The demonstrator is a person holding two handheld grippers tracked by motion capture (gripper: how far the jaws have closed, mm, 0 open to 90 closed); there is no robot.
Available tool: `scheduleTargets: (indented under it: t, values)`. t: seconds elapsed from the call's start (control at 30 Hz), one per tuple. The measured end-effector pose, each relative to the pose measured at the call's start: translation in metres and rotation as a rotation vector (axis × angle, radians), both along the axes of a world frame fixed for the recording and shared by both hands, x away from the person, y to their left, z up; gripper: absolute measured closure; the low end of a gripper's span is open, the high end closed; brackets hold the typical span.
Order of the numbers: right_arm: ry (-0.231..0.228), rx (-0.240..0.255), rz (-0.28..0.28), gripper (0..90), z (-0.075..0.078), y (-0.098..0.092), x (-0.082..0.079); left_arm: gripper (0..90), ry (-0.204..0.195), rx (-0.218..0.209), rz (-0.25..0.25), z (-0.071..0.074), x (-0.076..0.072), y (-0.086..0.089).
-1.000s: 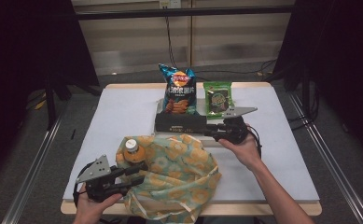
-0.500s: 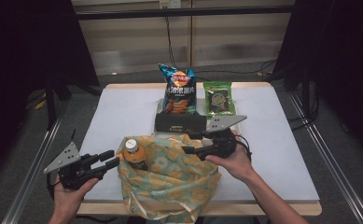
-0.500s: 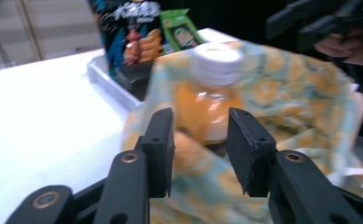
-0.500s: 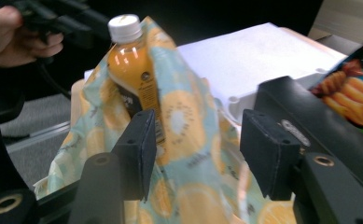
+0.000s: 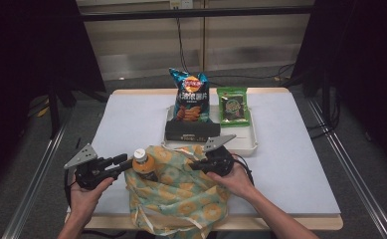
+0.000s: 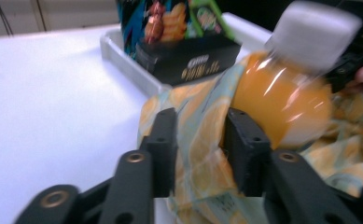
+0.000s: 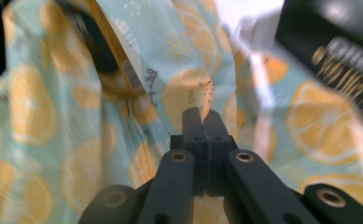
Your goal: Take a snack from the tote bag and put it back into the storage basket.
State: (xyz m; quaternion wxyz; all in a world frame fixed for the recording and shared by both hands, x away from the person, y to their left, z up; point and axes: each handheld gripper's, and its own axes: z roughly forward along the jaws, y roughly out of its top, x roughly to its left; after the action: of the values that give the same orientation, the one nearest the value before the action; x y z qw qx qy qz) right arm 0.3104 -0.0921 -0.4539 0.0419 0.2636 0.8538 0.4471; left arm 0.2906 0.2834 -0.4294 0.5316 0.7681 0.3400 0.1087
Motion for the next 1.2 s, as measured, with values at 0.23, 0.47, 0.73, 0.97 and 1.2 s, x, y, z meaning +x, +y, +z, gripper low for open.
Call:
scheduleTargets:
  t: [0.23, 0.47, 0.73, 0.97, 1.2]
  values:
    - [0.009, -0.026, 0.024, 90.0, -0.013, 0.008, -0.007, 89.9, 0.039, 0.057, -0.011, -0.014, 0.005, -0.001]
    - [0.016, -0.085, 0.037, 89.7, -0.026, 0.01, -0.014, 90.0, 0.088, 0.124, -0.018, -0.028, 0.001, -0.002]
    - [-0.027, -0.039, 0.052, 59.3, -0.012, 0.012, -0.02, 89.9, 0.113, 0.153, -0.054, -0.036, -0.002, -0.005]
    - [-0.093, 0.037, 0.073, 41.0, 0.018, 0.015, -0.02, 89.5, 0.107, 0.162, -0.051, -0.035, -0.003, -0.008]
    - [-0.133, 0.106, 0.121, 35.6, 0.042, 0.029, -0.006, 89.1, 0.108, 0.15, -0.056, -0.037, -0.001, -0.008]
